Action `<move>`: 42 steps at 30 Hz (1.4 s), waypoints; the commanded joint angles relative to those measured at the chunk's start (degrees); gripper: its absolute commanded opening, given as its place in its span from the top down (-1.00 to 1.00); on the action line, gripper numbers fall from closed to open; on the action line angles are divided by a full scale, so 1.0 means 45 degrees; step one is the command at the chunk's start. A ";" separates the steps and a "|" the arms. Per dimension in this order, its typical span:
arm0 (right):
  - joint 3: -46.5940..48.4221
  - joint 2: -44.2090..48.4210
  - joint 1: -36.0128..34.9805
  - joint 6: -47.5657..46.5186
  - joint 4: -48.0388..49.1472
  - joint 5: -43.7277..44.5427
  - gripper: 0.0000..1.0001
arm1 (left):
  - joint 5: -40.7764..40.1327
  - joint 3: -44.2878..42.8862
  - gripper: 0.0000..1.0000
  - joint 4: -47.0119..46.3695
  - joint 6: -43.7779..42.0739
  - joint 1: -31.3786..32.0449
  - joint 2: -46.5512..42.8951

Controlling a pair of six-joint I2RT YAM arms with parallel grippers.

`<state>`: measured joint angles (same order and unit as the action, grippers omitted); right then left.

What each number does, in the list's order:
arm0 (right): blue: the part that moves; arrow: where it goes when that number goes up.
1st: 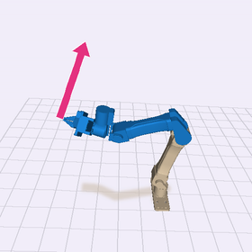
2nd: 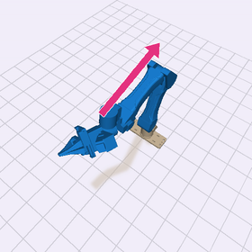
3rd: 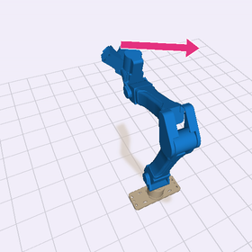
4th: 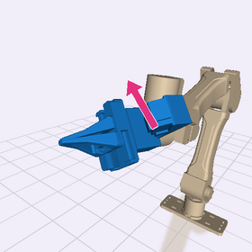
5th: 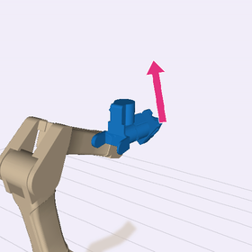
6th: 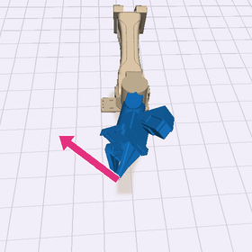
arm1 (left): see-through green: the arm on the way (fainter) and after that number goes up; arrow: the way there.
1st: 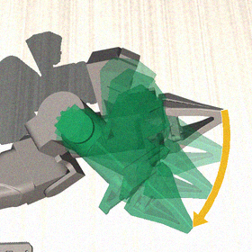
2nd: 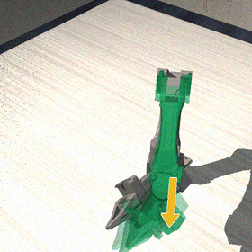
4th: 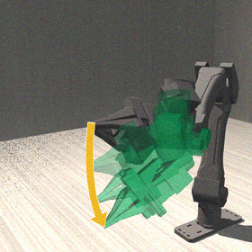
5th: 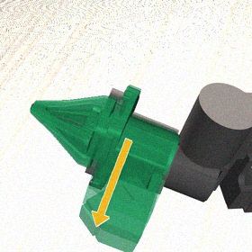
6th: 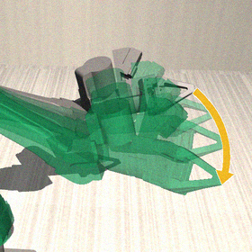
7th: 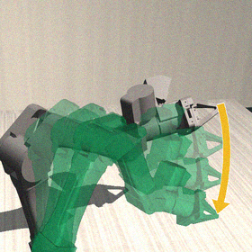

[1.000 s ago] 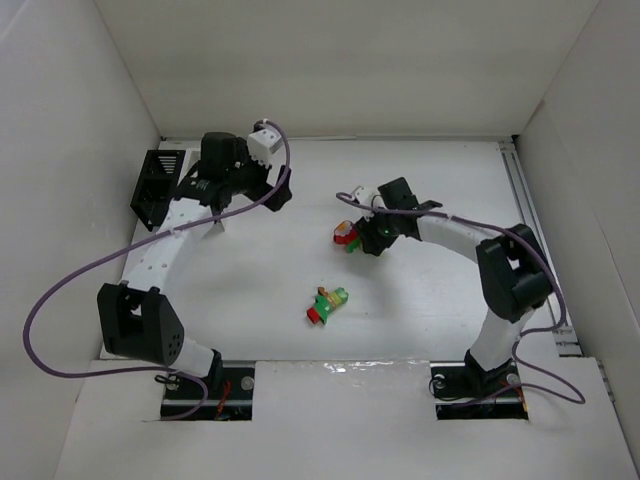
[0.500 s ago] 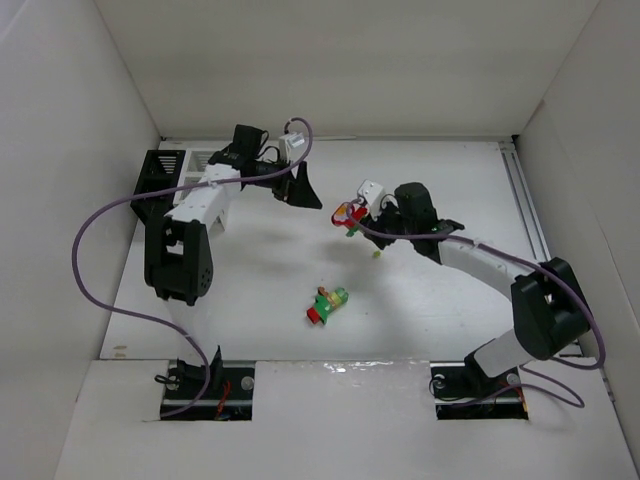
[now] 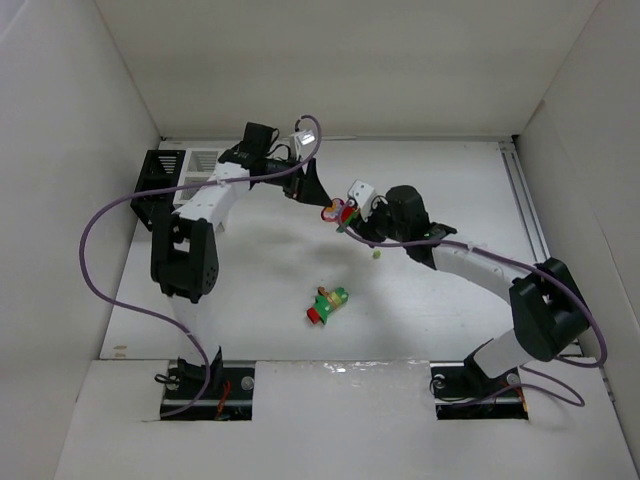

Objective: Sort the legos into containers by color

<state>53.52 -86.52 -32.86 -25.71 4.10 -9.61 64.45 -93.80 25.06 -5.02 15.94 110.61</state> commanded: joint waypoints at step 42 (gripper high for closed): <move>-0.2791 0.2703 0.1031 -0.0848 0.0636 -0.0109 0.95 | -0.0919 -0.0347 0.95 -0.2073 0.1662 -0.0379 0.0616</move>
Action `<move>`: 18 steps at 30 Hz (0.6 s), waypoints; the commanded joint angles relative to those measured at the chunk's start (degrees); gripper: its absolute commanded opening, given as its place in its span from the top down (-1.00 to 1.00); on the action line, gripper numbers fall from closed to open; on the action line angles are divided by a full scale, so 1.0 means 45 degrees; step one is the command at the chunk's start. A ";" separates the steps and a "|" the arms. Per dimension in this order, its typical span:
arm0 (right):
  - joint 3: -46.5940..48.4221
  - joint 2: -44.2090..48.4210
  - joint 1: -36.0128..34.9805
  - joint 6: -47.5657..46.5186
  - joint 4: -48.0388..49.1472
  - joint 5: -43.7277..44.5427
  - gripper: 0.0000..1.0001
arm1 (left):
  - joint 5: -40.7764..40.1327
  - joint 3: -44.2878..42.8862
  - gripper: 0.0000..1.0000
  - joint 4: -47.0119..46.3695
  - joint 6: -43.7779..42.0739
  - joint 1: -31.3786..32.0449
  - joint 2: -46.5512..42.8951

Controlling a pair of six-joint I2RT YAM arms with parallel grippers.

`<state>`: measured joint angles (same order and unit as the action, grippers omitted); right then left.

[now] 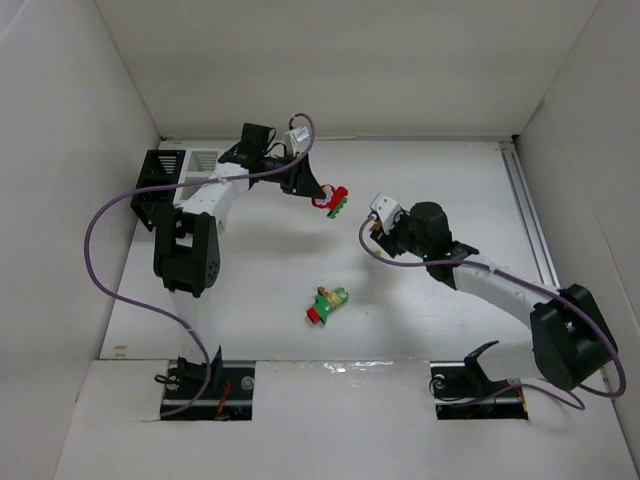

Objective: Sort the legos into containers by color

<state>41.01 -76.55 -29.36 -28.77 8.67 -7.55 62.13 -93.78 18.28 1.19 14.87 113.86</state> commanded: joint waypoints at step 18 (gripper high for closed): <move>0.3698 -0.1426 0.2365 0.0633 -0.4583 -0.6193 0.98 | -1.1696 0.1153 0.92 -0.1602 -0.0558 0.1656 -0.0089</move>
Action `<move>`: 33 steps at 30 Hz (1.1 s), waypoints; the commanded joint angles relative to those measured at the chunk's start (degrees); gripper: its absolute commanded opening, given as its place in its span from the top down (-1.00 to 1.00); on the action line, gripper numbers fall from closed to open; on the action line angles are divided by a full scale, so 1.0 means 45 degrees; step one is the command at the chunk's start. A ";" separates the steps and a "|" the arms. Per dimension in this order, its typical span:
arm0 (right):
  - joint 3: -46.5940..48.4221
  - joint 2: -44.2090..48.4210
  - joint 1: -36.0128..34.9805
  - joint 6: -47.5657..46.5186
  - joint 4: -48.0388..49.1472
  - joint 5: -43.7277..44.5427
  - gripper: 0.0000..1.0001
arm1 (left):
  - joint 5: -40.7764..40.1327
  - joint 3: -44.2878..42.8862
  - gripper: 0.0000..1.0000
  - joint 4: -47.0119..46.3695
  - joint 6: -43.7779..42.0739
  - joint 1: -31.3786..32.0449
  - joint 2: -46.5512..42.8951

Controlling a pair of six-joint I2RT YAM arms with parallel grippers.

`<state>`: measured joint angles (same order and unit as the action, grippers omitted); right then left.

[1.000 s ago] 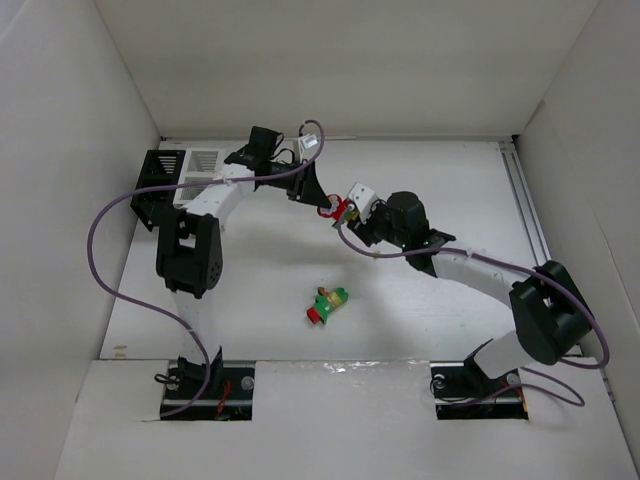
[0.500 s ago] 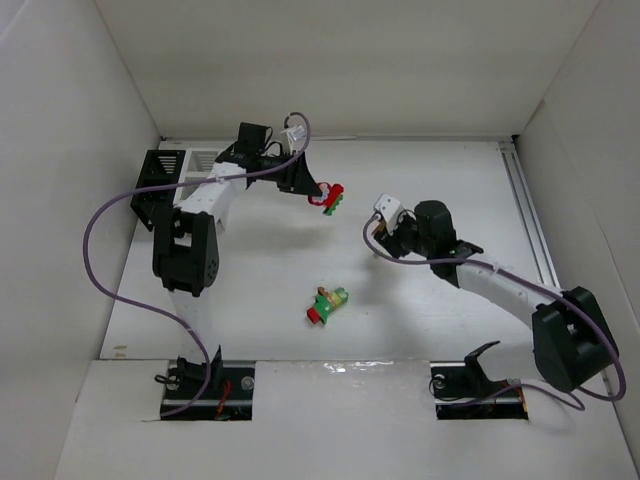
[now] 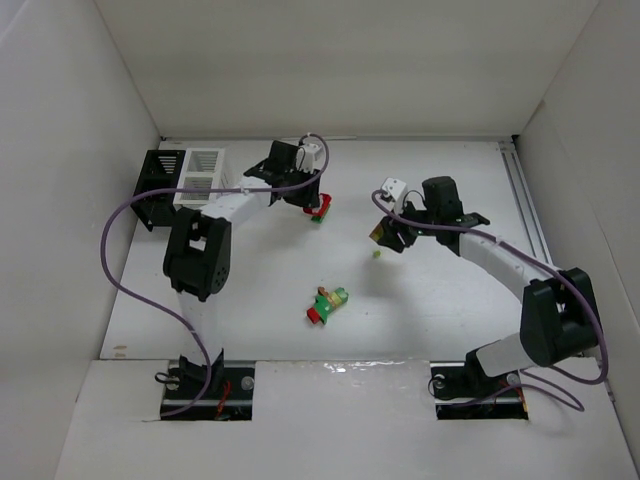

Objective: Sort the legos into containers by color

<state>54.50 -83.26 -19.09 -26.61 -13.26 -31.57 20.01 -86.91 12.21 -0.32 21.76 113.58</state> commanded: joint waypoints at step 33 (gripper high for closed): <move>-0.0803 0.1198 -0.1889 -0.0571 0.5993 0.1429 1.00 | 0.7643 -0.1544 -0.78 -0.0955 0.0461 0.1062 -0.1647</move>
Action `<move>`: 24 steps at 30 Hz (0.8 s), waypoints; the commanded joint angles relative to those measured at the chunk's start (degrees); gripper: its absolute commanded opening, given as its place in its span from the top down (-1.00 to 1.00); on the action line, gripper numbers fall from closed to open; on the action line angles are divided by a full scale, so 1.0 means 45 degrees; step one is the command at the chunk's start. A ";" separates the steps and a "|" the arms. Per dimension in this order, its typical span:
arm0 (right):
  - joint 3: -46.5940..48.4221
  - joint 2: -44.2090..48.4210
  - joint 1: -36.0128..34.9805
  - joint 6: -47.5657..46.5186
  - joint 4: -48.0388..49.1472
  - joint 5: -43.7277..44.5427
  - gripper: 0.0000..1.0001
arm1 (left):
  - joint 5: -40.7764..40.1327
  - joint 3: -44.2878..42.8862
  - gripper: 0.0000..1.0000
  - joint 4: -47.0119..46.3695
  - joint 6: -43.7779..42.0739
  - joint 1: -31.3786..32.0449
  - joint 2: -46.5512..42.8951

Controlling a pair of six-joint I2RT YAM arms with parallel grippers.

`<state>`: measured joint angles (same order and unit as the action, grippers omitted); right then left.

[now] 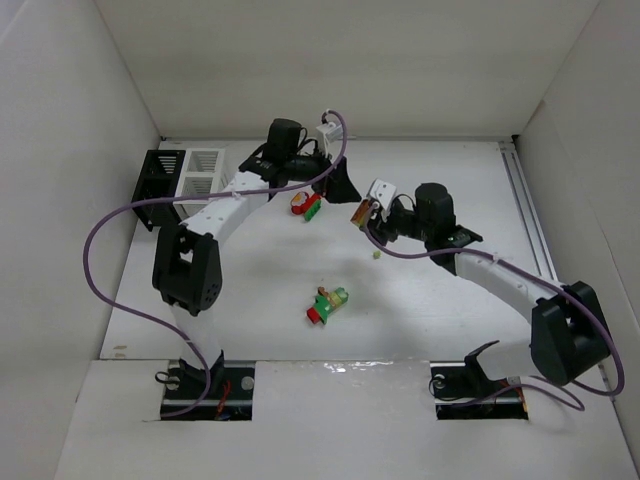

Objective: Sort the legos into containers by color

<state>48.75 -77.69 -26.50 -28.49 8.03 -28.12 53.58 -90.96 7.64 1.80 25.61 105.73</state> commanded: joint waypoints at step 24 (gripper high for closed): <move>0.0729 -0.0392 -0.0341 0.0335 0.1653 0.1151 1.00 | 0.1158 -0.1934 -0.40 0.1445 -0.0868 0.0443 0.1250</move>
<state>49.36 -79.29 -28.01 -27.99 11.27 -22.87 55.48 -96.31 13.54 -0.30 27.27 111.31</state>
